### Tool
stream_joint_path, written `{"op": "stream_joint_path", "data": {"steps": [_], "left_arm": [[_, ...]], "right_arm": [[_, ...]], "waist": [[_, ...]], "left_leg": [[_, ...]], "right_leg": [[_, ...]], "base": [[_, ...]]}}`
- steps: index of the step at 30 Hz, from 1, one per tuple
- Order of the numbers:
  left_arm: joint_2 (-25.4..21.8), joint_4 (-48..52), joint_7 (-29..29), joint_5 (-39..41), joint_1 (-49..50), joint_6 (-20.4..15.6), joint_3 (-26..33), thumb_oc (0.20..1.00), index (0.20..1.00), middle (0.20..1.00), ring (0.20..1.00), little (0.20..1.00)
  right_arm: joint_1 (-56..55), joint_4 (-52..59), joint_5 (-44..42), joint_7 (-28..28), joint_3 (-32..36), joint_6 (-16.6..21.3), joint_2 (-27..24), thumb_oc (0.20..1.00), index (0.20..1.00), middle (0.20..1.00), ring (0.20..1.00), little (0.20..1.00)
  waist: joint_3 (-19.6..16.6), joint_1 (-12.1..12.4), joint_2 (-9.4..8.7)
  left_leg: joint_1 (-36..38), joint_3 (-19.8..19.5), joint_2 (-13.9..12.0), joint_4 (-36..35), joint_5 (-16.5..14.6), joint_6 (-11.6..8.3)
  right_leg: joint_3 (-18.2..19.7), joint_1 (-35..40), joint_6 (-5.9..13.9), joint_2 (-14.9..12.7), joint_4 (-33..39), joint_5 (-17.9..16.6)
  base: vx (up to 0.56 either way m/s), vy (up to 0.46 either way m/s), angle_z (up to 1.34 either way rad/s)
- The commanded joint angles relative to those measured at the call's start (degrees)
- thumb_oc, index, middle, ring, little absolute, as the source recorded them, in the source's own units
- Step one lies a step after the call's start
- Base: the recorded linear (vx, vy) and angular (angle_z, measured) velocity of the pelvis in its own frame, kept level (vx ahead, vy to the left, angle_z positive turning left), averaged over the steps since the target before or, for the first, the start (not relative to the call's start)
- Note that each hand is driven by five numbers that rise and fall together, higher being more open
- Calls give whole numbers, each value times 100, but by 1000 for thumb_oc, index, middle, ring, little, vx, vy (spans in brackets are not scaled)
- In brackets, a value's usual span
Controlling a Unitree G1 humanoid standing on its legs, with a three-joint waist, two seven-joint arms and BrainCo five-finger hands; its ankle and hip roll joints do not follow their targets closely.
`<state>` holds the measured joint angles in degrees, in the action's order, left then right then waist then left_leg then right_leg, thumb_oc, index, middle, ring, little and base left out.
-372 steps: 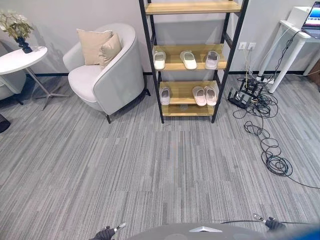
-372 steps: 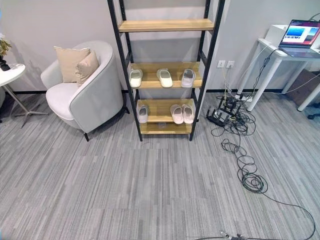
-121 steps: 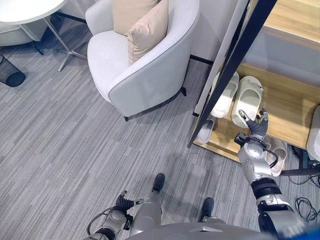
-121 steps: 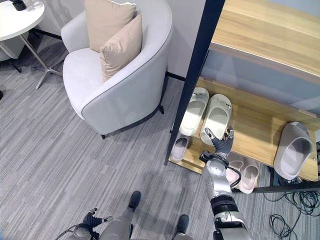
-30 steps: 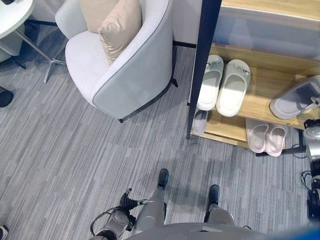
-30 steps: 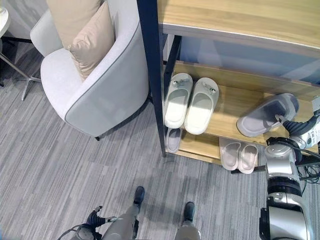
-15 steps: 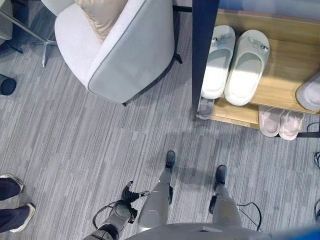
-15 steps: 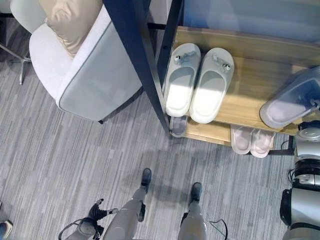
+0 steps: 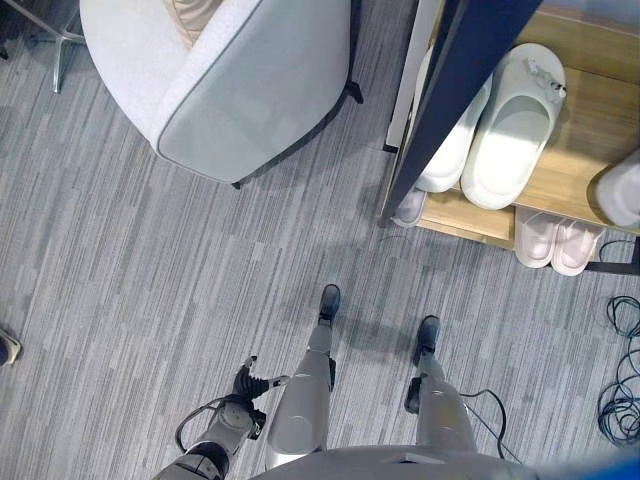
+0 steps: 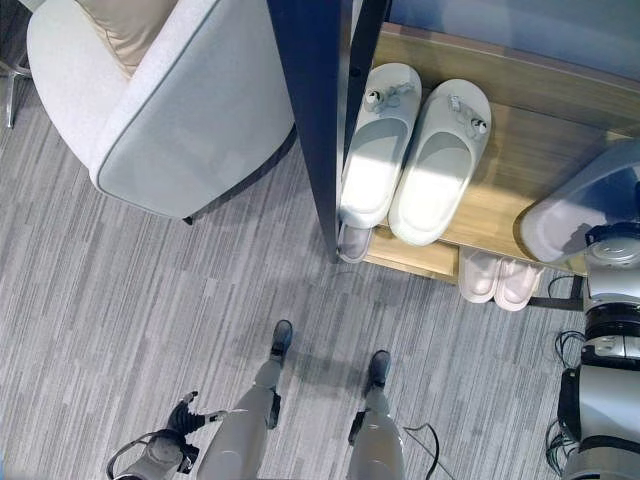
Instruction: Arrange the slippers neatly on the shoe rack.
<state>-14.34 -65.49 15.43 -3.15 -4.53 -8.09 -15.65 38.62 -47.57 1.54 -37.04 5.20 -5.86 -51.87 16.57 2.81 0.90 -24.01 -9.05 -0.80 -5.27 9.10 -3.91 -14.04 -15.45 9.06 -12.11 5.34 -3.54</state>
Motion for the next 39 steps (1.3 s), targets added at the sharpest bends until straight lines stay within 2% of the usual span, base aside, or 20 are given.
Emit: {"op": "stream_joint_path", "data": {"steps": [1,8,11,12,14,23,27,33,39], "left_arm": [[93,-477,56,-45,-44,37,-83,1000,1000,1000,1000,1000],[116,-433,54,-418,42,59,-98,1000,1000,1000,1000,1000],[123,-287,-5,-734,160,46,-116,1000,1000,1000,1000,1000],[118,-235,118,-778,-167,45,-136,1000,1000,1000,1000,1000],[187,-450,68,-738,102,155,-22,1000,1000,1000,1000,1000],[182,-607,-133,-790,513,274,327,1000,1000,1000,1000,1000],[241,-639,-195,-566,585,286,552,1000,1000,1000,1000,1000],[221,-578,-285,-521,710,266,699,1000,1000,1000,1000,1000],[178,-378,-310,-454,732,231,849,1000,1000,1000,1000,1000]], "right_arm": [[-383,308,426,-195,195,19,-3,200,200,200,200,200],[-1194,895,946,-354,597,-5,153,200,200,200,200,200],[-2055,1471,1490,-268,897,-155,414,200,200,200,200,200],[-2170,1755,1825,-110,829,-240,423,200,200,200,200,200],[-2621,1870,1791,82,815,-95,637,200,200,200,200,200],[-3571,2721,1943,556,853,140,1343,200,200,200,200,200],[-3710,3041,1942,668,739,245,1729,200,200,200,200,200],[-4307,3646,2015,869,986,357,2002,200,200,200,200,200],[-4736,4368,1945,1216,916,680,2300,200,200,200,200,200]], "waist": [[-267,66,-51],[-324,92,-72],[-429,140,-85],[-538,46,-112],[-821,112,-209],[-1322,195,-387],[-1471,175,-411],[-1622,159,-418],[-1697,123,-406]], "left_leg": [[384,-50,310,27,-722,-61],[606,-79,286,27,-781,-11],[742,-192,293,27,-823,28],[854,-174,267,27,-869,32],[1106,-206,252,27,-929,64],[1748,-164,157,27,-1066,104],[1986,-103,106,27,-1120,123],[2139,-109,78,27,-1165,126],[2289,-107,41,27,-1188,139]], "right_leg": [[-161,313,77,12,-48,159],[-178,524,99,-2,-51,192],[-292,722,117,4,-46,219],[-302,815,132,12,-41,231],[-355,1062,126,50,-34,250],[-368,1609,76,159,-34,357],[-323,1774,37,193,-41,390],[-314,1889,27,221,-61,412],[-283,1976,5,241,-117,462]], "base": [[-7,4,13],[-23,28,6],[-36,19,13],[13,24,32],[26,19,13],[8,1,0],[-6,13,-6],[-19,5,-5],[-22,7,-2]]}}
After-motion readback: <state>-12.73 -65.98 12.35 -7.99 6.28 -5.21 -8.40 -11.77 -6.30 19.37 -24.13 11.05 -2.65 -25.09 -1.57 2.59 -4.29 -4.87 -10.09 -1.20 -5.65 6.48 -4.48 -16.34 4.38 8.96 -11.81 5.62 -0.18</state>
